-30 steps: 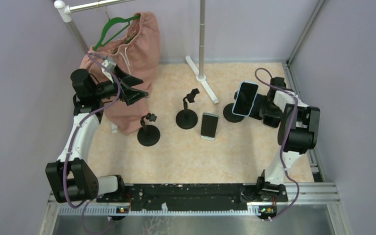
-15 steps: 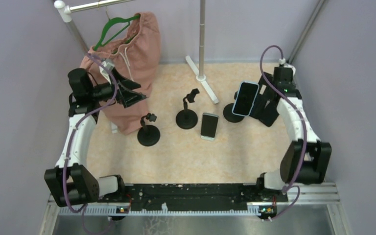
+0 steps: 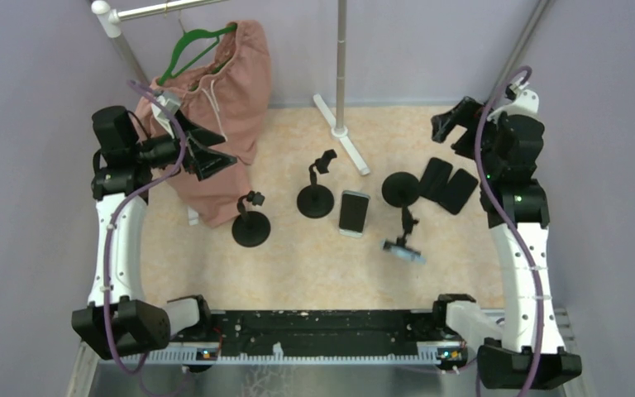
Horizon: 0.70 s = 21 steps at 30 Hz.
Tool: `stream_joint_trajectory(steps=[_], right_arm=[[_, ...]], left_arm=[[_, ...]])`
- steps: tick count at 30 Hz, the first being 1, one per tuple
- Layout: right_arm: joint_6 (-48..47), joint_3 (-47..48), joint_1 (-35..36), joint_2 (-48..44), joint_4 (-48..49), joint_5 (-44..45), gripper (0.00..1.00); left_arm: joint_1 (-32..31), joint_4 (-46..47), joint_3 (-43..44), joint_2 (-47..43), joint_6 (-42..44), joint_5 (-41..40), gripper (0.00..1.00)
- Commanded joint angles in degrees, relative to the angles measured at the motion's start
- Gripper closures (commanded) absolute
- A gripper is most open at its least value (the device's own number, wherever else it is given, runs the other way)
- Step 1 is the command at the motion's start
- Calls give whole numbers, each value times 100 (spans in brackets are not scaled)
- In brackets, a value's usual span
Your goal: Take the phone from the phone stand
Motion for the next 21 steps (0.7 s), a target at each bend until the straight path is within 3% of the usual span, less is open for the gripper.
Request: stream_joint_trajectory(steps=[1, 5, 13, 17, 21], right_arm=[[-461, 642, 686, 190, -655, -321, 1], [-809, 726, 1850, 563, -1217, 163, 1], [-445, -1080, 2554, -41, -1370, 329, 7], [-541, -1806, 2636, -186, -690, -1031, 6], [-855, -2019, 2634, 286, -155, -1770, 5]], left_arm=[[53, -797, 281, 66, 356, -26, 1], [53, -762, 308, 25, 258, -74, 1], [55, -577, 263, 41, 127, -29, 1], [54, -512, 224, 146, 48, 119, 1], [52, -551, 194, 165, 40, 186, 1]])
